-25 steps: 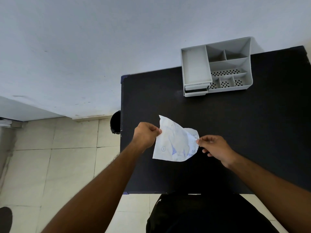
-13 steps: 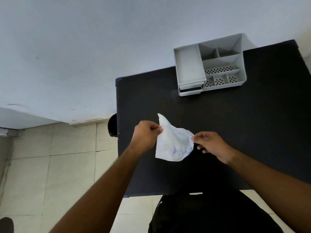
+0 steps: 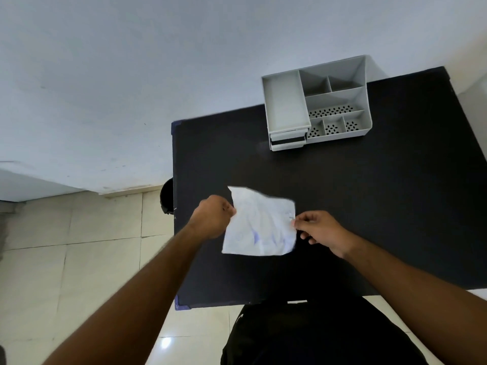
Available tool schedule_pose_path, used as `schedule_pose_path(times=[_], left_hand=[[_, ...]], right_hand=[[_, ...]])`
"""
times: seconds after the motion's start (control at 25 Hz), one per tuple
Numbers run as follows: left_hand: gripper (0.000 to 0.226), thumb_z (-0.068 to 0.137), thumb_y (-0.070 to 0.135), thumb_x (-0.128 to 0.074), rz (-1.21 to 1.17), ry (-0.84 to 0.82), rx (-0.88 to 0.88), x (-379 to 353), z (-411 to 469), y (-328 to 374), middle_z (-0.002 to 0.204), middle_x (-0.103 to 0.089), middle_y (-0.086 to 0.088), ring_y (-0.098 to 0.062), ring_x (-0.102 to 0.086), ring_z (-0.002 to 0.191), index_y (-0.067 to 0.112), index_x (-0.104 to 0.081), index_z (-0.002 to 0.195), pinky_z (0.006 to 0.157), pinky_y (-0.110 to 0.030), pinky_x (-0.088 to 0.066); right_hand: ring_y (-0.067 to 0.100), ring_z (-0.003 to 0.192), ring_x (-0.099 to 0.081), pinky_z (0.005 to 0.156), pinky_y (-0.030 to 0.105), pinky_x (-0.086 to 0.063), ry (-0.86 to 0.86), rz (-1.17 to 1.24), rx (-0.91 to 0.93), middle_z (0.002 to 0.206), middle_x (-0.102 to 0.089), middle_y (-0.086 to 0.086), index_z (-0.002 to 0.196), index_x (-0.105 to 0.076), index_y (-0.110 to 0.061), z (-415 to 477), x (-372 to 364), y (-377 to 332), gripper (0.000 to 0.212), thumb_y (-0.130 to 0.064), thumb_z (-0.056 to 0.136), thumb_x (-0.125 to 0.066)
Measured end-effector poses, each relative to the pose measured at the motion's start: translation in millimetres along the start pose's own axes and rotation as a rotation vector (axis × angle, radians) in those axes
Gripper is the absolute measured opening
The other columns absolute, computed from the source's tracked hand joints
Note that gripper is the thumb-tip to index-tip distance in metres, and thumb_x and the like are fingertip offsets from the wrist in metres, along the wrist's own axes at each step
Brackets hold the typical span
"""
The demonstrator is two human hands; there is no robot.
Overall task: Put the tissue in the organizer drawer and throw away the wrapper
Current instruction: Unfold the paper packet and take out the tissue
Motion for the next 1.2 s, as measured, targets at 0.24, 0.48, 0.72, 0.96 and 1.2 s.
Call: schedule_pose_path(times=[0.24,0.48,0.72,0.96,1.2], left_hand=[[0.014,0.099,0.026,-0.062,0.031,-0.067,-0.097,1,2,11,0.103,-0.075,-0.004,-0.012,-0.069,0.085,0.017,-0.071,0.095,0.082,-0.032,-0.057],[0.016,0.099,0.029,-0.062,-0.098,0.011,-0.068,13,6,-7,0.090,-0.073,0.003,-0.014,-0.069,0.083,0.022,-0.070,0.086,0.076,-0.028,-0.056],[0.021,0.099,0.033,-0.061,-0.030,0.048,0.022,18,3,-33,0.086,-0.072,0.002,-0.014,-0.069,0.078,0.025,-0.066,0.080,0.063,-0.025,-0.049],[0.018,0.096,0.031,-0.063,0.137,0.043,0.064,11,5,-31,0.092,-0.075,0.002,-0.016,-0.070,0.081,0.027,-0.067,0.079,0.078,-0.036,-0.060],[0.014,0.097,0.029,-0.065,-0.070,0.006,-0.075,15,7,-8,0.090,-0.075,0.002,-0.014,-0.071,0.079,0.025,-0.073,0.087,0.082,-0.035,-0.061]], right_hand=[[0.010,0.068,-0.066,0.060,0.024,-0.047,-0.027,0.016,-0.028,0.078,-0.074,-0.001,0.083,-0.071,-0.017,2,1,4,0.013,-0.026,0.092,-0.067],[0.009,0.059,-0.064,0.062,0.025,-0.050,-0.027,0.264,-0.119,0.076,-0.073,0.003,0.088,-0.073,-0.012,2,7,18,0.007,-0.019,0.088,-0.074],[0.007,0.057,-0.064,0.053,0.021,-0.049,0.042,0.326,-0.121,0.076,-0.076,0.000,0.094,-0.076,-0.012,2,11,17,0.012,-0.019,0.085,-0.077],[0.008,0.060,-0.064,0.057,0.023,-0.049,0.024,0.237,-0.124,0.079,-0.077,0.000,0.096,-0.076,-0.013,8,8,16,0.015,-0.021,0.084,-0.079],[0.009,0.059,-0.063,0.056,0.022,-0.047,0.002,0.091,-0.050,0.081,-0.076,0.002,0.093,-0.076,-0.013,9,0,6,0.011,-0.022,0.087,-0.075]])
Point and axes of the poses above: each hand's wrist, its own z-axis towards the middle knuckle, its own x-axis out of the back of the hand, y = z × x, the point moved 9 cm from there along z, towards the middle knuckle
